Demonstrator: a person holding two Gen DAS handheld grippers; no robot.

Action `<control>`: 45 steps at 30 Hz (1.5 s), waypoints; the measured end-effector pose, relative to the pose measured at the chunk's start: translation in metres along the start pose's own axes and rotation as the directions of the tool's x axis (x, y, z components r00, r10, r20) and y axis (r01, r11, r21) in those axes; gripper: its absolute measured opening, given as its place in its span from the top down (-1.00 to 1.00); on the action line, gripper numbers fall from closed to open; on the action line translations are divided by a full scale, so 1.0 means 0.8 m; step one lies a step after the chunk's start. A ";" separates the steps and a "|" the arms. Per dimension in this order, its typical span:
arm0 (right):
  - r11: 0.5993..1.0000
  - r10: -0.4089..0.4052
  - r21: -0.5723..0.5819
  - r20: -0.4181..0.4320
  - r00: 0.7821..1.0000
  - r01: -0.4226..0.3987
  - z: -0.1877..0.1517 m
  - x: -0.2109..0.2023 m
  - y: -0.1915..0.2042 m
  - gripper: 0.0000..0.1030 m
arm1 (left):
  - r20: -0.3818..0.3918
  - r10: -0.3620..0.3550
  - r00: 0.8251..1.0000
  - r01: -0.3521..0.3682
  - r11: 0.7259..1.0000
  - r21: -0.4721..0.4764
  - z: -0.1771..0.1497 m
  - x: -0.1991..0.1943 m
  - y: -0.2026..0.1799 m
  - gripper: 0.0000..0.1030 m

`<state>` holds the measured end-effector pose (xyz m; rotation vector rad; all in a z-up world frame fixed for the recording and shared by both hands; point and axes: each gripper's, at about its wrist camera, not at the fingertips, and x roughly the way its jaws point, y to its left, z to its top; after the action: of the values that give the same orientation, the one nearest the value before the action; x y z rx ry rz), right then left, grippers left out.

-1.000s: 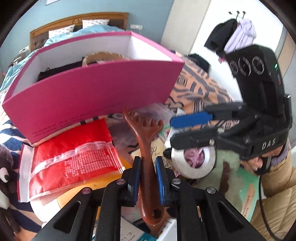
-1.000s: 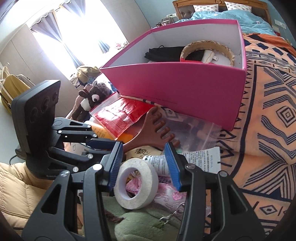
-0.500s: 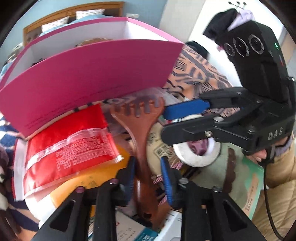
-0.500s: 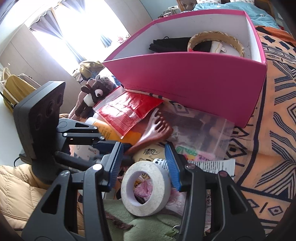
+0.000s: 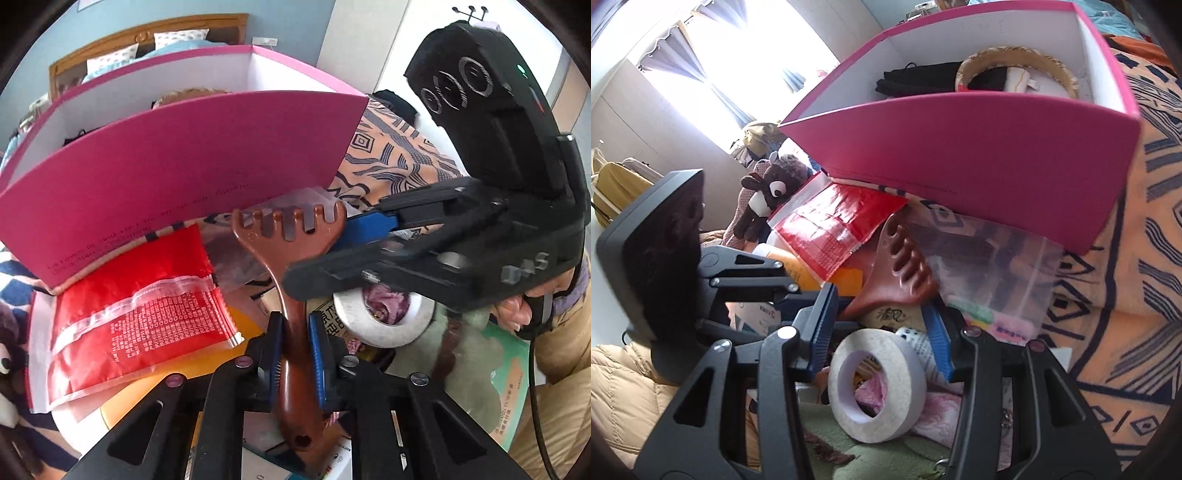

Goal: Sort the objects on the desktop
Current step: 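Lift the comb with the left gripper and carry it over the pink box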

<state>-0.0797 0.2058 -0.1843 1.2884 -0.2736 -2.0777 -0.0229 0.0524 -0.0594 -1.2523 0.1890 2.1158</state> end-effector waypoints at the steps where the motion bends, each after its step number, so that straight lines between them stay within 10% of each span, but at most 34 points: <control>1: 1.000 -0.015 -0.005 -0.001 1.000 0.015 0.002 0.002 0.001 0.30 | 0.002 -0.001 1.000 0.001 1.000 -0.004 0.000 0.000 0.000 0.73; 16: 0.998 0.030 -0.058 0.162 0.986 -0.020 0.006 -0.032 0.019 0.68 | 0.129 -0.024 0.991 0.024 1.000 0.000 0.026 -0.035 0.009 0.50; 45: 0.988 0.003 -0.143 0.357 0.934 0.052 0.084 -0.120 0.035 0.73 | 0.288 -0.017 0.957 0.003 0.999 0.049 0.132 -0.092 0.008 0.50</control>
<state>-0.0970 0.2348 -0.0687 0.8237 -0.2537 -2.3002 -0.0800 0.0593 0.0561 -0.9004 0.1041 2.2416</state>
